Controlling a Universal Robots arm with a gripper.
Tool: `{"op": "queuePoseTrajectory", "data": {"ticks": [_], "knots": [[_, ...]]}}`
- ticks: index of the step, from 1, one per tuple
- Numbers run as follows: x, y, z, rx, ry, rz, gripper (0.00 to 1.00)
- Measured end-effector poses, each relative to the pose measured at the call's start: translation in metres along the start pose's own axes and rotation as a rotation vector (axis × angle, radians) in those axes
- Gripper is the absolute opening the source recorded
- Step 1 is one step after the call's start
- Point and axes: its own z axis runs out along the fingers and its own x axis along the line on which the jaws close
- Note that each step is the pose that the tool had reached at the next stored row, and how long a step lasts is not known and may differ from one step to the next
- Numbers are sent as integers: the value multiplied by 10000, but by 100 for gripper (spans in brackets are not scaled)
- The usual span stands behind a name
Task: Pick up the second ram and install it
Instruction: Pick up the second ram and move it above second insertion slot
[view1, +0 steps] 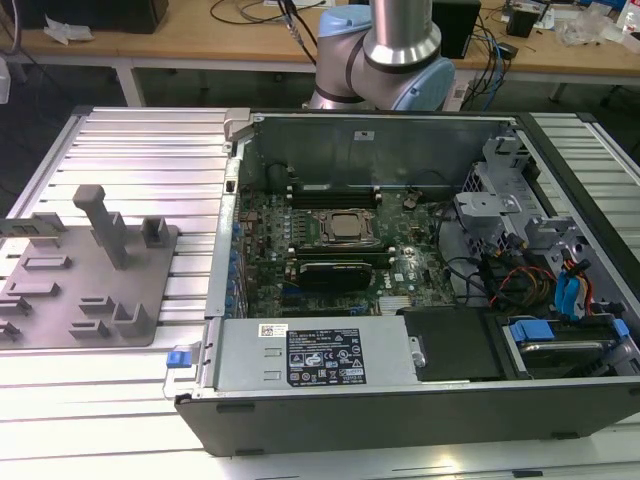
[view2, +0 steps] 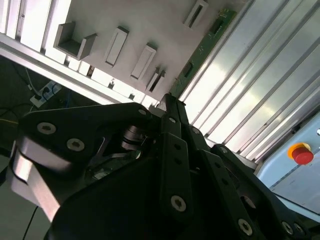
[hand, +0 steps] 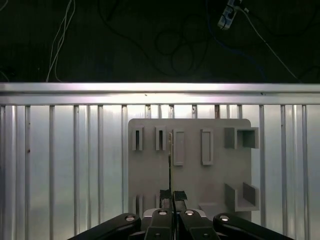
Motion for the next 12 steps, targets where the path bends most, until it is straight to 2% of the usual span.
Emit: {"op": "queuePoseTrajectory", "data": {"ticks": [9, 12], "knots": [[-8, 4, -152, 0, -9, -3, 9], [-14, 10, -270, 0, -10, 0, 9]]}}
